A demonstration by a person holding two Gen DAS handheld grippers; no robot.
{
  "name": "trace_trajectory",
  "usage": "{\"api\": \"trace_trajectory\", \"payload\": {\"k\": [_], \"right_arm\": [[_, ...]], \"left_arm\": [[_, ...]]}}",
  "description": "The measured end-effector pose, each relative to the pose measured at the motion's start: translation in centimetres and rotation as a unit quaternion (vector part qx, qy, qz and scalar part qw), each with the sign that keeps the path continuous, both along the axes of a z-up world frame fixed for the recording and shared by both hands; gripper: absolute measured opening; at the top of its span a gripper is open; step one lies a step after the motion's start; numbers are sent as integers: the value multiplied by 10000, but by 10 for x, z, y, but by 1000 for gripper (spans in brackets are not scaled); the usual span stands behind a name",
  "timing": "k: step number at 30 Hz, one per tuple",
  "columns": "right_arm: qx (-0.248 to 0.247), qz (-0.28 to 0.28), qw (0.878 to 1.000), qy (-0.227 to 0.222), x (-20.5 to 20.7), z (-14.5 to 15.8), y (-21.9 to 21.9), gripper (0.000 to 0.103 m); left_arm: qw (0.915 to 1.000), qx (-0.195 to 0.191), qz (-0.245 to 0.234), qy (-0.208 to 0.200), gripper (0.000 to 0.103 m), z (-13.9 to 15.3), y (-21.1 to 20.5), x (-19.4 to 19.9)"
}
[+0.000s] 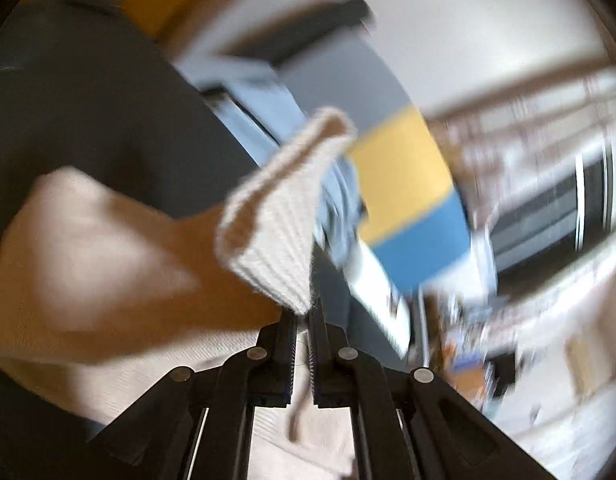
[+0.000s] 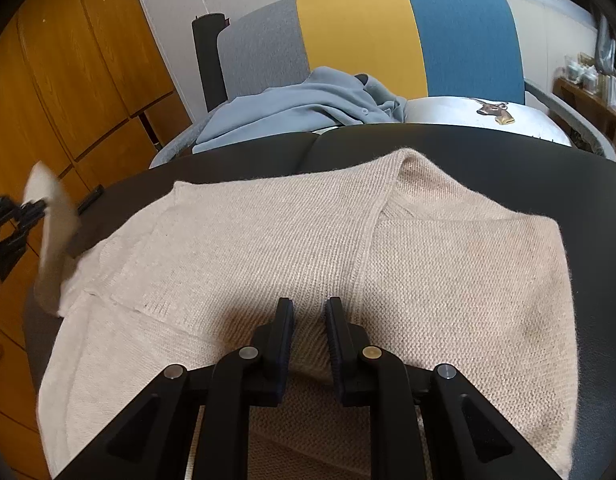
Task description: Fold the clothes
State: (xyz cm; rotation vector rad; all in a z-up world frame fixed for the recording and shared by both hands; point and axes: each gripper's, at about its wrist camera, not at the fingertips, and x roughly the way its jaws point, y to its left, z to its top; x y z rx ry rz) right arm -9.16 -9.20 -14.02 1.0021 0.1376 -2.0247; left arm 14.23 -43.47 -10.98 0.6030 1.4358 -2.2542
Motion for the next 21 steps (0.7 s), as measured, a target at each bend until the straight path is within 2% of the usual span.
{"api": "trace_trajectory", "payload": {"k": [3, 4, 6, 7, 10, 15, 16, 19, 21], "right_arm": [[-32, 12, 10000, -33, -1, 0, 1, 18], [-43, 14, 10000, -45, -1, 0, 1, 18], [-72, 16, 9999, -75, -2, -1, 2, 18], [-88, 16, 9999, -93, -2, -1, 2, 18], [-134, 26, 9998, -140, -3, -1, 3, 19], [-155, 24, 9995, -270, -6, 5, 0, 22], [-351, 52, 9985, -422, -5, 10, -2, 25], [-883, 308, 9914, -919, 0, 22, -16, 25], [-1183, 639, 9825, -1290, 6, 26, -33, 25]], "left_arm": [[9967, -187, -731, -313, 4, -8, 40, -63], [9949, -246, -864, -449, 4, -14, 49, -73], [9944, -328, -864, -518, 7, -17, 55, -64], [9942, -367, -854, -543, 17, -18, 57, -58], [9935, -486, -825, -619, 25, -20, 63, -41], [9918, -683, -777, -746, 27, -25, 73, -13], [9914, -723, -767, -771, 27, -26, 75, -7], [9901, -841, -737, -846, 27, -29, 81, 10], [9918, -691, -575, -911, 27, -43, 74, 27]]}}
